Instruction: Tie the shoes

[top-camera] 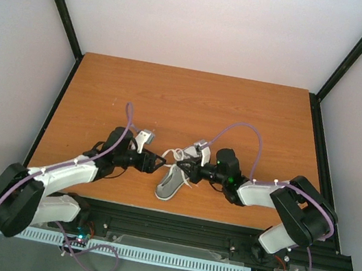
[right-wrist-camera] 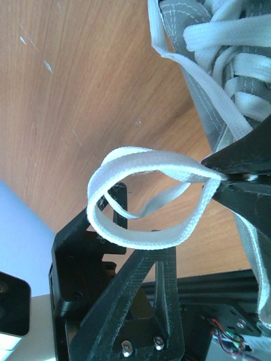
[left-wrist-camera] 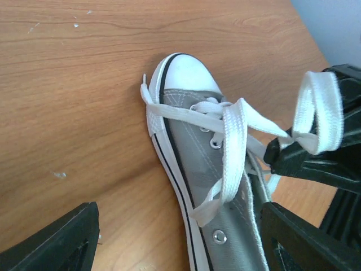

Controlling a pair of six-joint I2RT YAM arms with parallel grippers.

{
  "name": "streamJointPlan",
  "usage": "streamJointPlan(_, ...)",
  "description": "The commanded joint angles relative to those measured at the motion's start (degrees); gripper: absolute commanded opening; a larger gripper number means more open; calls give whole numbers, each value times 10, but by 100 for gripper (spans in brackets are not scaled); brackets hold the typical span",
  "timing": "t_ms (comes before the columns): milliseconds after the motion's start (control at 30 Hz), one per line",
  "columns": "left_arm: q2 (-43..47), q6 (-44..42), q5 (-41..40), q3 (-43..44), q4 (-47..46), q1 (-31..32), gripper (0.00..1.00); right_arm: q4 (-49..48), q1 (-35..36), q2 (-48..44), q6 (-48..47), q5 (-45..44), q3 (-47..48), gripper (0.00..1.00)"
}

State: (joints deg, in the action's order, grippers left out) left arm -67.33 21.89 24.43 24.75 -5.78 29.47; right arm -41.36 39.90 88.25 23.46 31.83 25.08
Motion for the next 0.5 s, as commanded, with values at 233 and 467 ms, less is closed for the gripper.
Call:
streamJointPlan(233, 166, 20, 69, -37, 26, 6, 73, -34, -13, -4, 48, 91, -14, 3)
streamJointPlan(467, 121, 3, 111, -29, 2, 34, 56, -67, -15, 10, 78, 107, -21, 6)
